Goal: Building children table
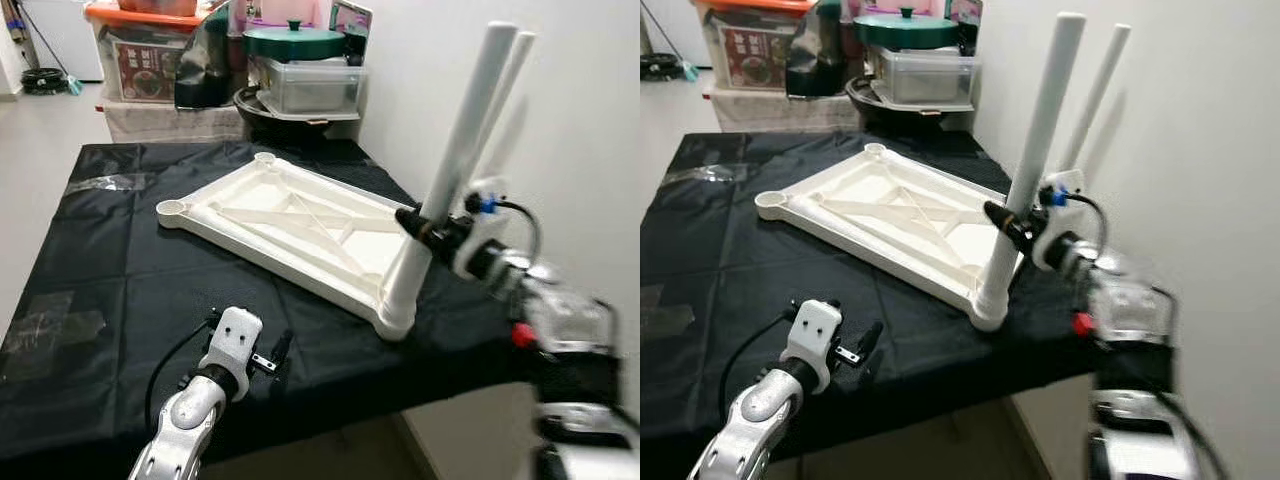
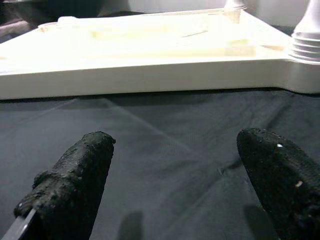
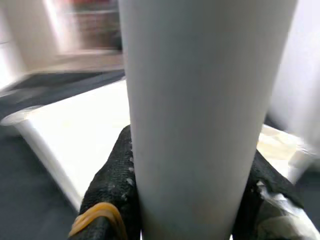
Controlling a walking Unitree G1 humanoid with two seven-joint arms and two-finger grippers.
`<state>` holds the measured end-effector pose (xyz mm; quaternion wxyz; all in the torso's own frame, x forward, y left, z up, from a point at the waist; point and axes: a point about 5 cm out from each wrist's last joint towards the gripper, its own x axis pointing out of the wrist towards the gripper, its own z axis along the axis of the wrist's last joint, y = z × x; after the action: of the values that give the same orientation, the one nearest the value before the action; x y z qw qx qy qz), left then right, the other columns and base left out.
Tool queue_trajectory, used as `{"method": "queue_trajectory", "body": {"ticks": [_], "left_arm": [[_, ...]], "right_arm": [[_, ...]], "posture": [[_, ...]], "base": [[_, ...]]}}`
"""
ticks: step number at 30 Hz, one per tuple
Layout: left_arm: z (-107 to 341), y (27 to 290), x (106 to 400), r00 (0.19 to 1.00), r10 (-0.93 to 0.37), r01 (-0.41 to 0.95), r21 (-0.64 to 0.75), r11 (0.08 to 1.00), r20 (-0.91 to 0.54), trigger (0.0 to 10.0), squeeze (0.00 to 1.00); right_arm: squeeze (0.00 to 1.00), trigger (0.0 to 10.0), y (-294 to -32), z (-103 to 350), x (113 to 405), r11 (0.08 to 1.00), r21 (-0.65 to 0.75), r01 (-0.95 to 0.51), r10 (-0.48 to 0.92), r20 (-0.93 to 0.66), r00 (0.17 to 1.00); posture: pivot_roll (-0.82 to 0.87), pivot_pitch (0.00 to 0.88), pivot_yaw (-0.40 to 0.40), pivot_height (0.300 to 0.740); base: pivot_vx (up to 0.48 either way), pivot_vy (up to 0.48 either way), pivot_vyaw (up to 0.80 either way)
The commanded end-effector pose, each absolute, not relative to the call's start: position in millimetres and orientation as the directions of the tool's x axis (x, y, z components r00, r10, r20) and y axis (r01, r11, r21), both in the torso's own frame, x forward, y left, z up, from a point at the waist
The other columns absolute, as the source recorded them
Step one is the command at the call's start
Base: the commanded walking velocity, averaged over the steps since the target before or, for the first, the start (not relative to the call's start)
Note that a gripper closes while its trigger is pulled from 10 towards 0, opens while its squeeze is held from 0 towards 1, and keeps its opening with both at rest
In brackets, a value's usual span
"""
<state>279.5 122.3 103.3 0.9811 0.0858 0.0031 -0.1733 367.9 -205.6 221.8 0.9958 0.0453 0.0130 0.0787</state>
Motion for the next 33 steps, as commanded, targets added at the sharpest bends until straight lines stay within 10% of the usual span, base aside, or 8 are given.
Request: {"method": "queue_trajectory", "body": {"ticks": [1, 9, 10, 15, 16, 19, 20, 33], "left_arm": [[98.5, 123.7, 277.6, 0.938, -0.341, 0.346, 0.168, 0.923, -0.059, 10.0, 0.0], [102.8, 125.0, 278.7, 0.944, -0.328, 0.331, 0.166, 0.929, -0.041, 10.0, 0.0], [103.2, 126.4, 278.8, 0.945, -0.324, 0.326, 0.166, 0.931, -0.039, 10.0, 0.0], [103.1, 127.7, 278.8, 0.946, -0.321, 0.322, 0.166, 0.932, -0.039, 10.0, 0.0], [102.9, 127.9, 278.9, 0.947, -0.32, 0.322, 0.165, 0.932, -0.04, 10.0, 0.0], [102.7, 127.7, 279.0, 0.947, -0.32, 0.322, 0.164, 0.932, -0.04, 10.0, 0.0], [102.5, 127.4, 279.2, 0.946, -0.322, 0.324, 0.164, 0.932, -0.041, 10.0, 0.0], [104.6, 126.1, 281.1, 0.943, -0.332, 0.333, 0.166, 0.928, -0.034, 10.0, 0.0]], "right_arm": [[0.0, 0.0, -214.5, 192.5, 362.4, 0.996, 0.084, 0.04, -0.027, -0.15, 0.988], [0.0, 0.0, -137.6, 187.5, 328.7, 0.994, 0.109, 0.014, 0.0, -0.121, 0.993], [0.0, 10.0, -132.2, 193.3, 328.3, 0.995, 0.096, -0.028, 0.037, -0.089, 0.995], [0.0, 10.0, -135.8, 204.1, 331.6, 0.997, 0.071, -0.038, 0.041, -0.033, 0.999], [1.0, 10.0, -149.2, 212.0, 337.9, 0.998, 0.064, -0.018, 0.019, -0.007, 1.0], [0.95, 10.0, -160.8, 218.9, 343.1, 0.998, 0.067, -0.008, 0.007, 0.013, 1.0], [0.0, 10.0, -180.0, 239.2, 352.8, 0.986, 0.108, -0.124, 0.115, 0.088, 0.989], [0.0, 9.1, -213.9, 245.6, 336.7, 0.744, -0.004, -0.669, 0.668, 0.033, 0.743]], "posture": [[0.07, 0.0, -0.113, 0.74], [0.07, 0.0, -0.115, 0.74], [0.07, 0.0, -0.115, 0.74], [0.06, 0.0, -0.115, 0.74], [0.06, 0.0, -0.114, 0.74], [0.06, 0.0, -0.114, 0.74], [0.07, 0.0, -0.115, 0.74], [0.07, 0.0, -0.117, 0.74]], "base": [[0.0, 0.0, 0.0], [0.0, 0.0, 0.0], [0.0, 0.0, 0.0], [0.0, 0.0, 0.0], [0.0, 0.0, 0.0], [0.0, 0.0, 0.0], [0.0, 0.0, 0.0], [0.0, 0.0, 0.0]]}}
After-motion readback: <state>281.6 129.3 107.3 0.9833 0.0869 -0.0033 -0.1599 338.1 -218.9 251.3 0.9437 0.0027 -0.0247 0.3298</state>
